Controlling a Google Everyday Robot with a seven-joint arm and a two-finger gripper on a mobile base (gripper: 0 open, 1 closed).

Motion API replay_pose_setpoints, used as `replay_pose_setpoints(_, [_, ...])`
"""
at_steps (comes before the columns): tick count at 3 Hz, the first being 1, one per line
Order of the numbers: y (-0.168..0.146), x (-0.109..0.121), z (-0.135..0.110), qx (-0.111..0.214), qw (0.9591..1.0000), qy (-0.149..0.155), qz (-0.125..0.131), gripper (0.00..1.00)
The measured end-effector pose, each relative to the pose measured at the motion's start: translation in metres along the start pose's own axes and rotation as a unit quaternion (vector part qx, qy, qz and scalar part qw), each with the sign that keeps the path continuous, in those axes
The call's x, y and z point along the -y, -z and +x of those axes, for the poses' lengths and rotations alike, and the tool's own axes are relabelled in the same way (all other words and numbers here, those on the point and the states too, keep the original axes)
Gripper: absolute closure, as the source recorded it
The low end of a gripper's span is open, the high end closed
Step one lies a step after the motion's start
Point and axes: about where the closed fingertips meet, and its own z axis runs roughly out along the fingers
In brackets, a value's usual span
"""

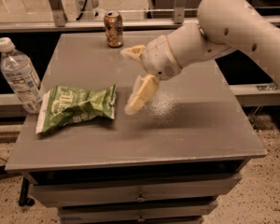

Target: Move green jalapeno chip bag near blue plastic bottle

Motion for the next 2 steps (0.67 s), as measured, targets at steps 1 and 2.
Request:
replay_pose_setpoints(1, [0.068,0.019,0.04,-0.033,0.9981,-0.018,0.049,0.0])
replay_pose_setpoints(2, [0.081,0.025,0.042,-0.037,0.9973,-0.018,0.061,0.0])
